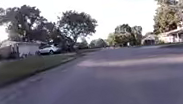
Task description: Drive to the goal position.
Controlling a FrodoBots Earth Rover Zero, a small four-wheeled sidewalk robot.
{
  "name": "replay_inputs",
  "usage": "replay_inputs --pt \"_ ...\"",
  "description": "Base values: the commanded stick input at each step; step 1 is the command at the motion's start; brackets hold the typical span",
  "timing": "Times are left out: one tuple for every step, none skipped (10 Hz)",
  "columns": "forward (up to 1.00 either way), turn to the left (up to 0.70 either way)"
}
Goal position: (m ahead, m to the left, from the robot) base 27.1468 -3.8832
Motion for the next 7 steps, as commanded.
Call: replay_inputs --pt "1.0 0.0" --pt "1.0 0.0" --pt "1.0 0.0" --pt "1.0 0.0" --pt "1.0 0.0" --pt "1.0 0.0" --pt "1.0 0.0"
